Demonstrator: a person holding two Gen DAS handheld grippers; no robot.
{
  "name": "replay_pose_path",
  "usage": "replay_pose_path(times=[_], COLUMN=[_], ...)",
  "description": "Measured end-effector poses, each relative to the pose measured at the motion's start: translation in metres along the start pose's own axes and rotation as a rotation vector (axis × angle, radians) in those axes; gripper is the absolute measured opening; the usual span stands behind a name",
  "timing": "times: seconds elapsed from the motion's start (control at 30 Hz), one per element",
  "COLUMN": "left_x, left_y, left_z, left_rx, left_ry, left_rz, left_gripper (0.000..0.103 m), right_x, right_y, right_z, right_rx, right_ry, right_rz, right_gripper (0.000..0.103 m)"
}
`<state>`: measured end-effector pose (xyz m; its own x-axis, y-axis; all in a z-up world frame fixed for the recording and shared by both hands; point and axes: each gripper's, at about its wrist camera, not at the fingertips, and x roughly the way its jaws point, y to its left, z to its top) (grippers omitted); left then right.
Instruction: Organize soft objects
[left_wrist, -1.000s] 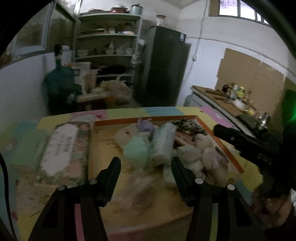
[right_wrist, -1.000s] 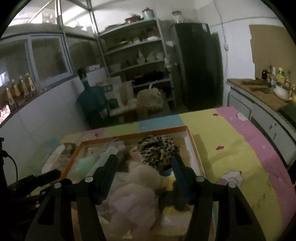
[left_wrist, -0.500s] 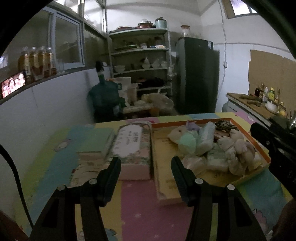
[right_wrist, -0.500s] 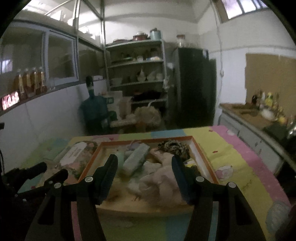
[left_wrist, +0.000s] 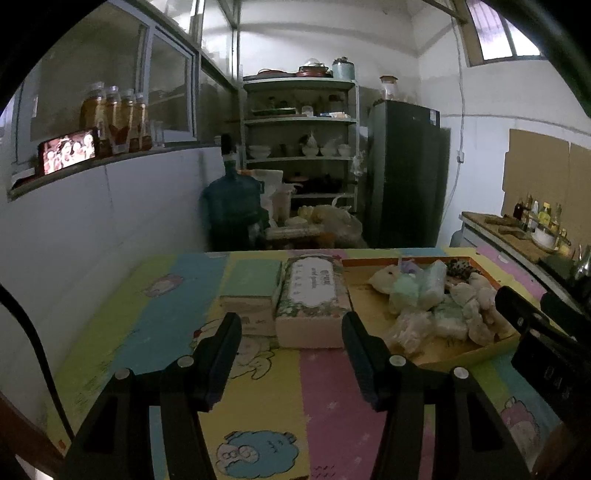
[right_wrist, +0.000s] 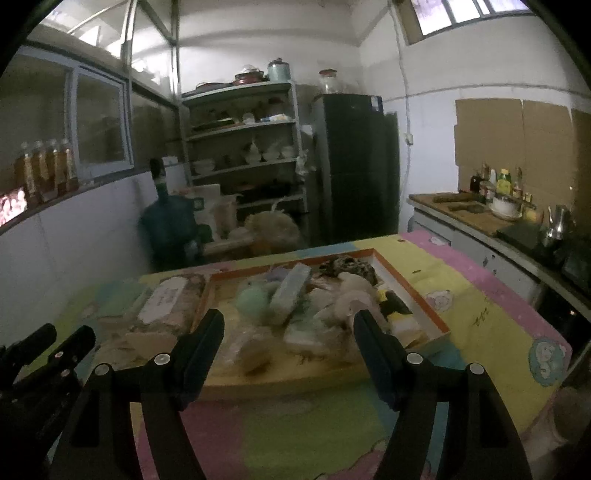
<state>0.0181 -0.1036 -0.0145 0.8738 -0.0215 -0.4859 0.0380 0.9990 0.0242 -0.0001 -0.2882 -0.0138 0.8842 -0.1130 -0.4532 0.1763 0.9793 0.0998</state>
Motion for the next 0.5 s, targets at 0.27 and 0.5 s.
replay_pose_path(times=[0.27,0.5], left_x=[-0.017,-0.033], left_y=[0.016,0.025], left_z=[-0.004,-0.007], left_rx=[-0.021,-0.022], left_ry=[-0.011,-0.039], left_rz=[-0.027,-0.013], left_gripper=[0.056,0.056], right_x=[-0.034,-0.047], right_y=[0.027,0.038], right_z=[-0.006,-0.008], right_rx=[-0.036,-0.036], right_ry=[-0.043,-0.045], right_rz=[0.038,0.052], right_gripper=[0.075,0.075])
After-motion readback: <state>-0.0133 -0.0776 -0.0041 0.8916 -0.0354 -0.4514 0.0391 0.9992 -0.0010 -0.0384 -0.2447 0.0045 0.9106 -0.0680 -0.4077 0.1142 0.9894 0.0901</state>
